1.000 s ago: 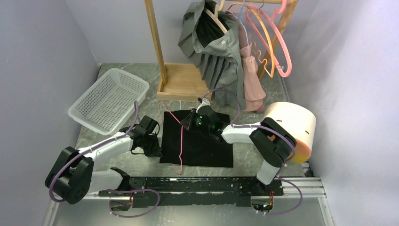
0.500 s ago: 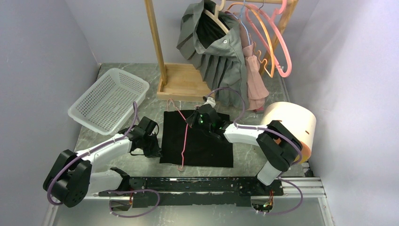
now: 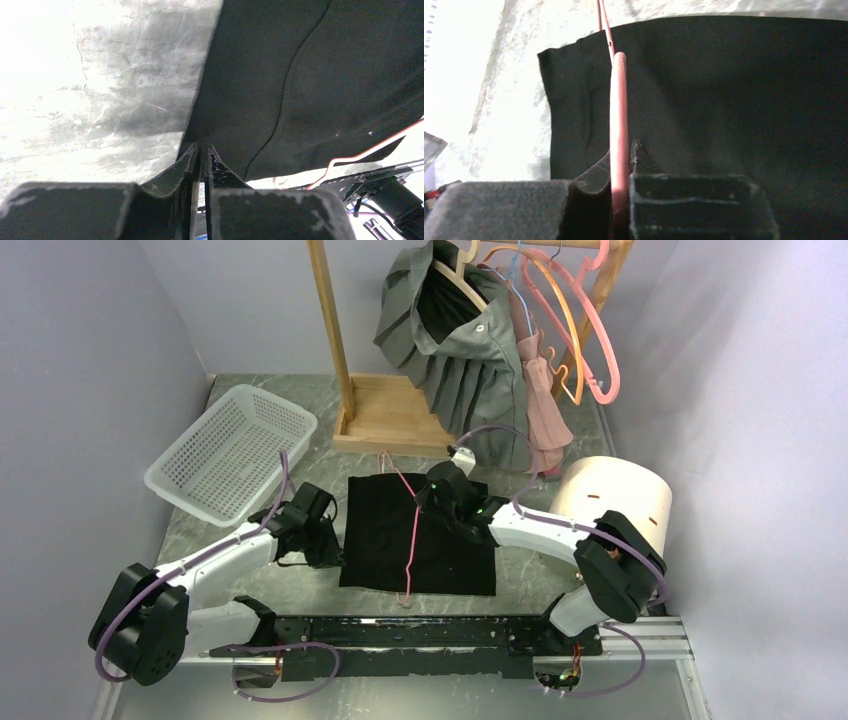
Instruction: Place the skirt on the hanger
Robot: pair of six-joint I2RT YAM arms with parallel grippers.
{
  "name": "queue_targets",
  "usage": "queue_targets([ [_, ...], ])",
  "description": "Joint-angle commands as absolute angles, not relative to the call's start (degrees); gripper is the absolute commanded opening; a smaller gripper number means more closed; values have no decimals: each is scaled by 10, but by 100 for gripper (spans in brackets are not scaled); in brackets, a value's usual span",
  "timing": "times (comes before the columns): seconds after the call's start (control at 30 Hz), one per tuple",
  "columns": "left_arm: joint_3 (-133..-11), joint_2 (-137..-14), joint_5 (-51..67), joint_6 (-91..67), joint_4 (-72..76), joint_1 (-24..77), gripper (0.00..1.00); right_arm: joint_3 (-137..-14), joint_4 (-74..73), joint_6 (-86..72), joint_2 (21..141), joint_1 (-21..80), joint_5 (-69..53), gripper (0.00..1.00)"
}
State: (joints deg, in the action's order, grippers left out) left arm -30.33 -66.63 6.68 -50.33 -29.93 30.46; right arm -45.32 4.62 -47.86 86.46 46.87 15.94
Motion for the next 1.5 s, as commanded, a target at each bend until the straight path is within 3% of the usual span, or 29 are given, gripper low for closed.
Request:
queue_targets([
  [0.0,-330,-655,48,-495,-302,303,14,-447,-59,-481,849,463,273,0],
  [0.6,-364,-678,56,-472,-278,304,15,-451,-161,-502,792,465,371,0],
  [1.2,-388,-692,64,-458,-270,303,15,-453,-166,-516,708,467,296,0],
  [1.47,-386,-683,61,-456,-272,304,16,-456,-114,-477,727,466,256,0],
])
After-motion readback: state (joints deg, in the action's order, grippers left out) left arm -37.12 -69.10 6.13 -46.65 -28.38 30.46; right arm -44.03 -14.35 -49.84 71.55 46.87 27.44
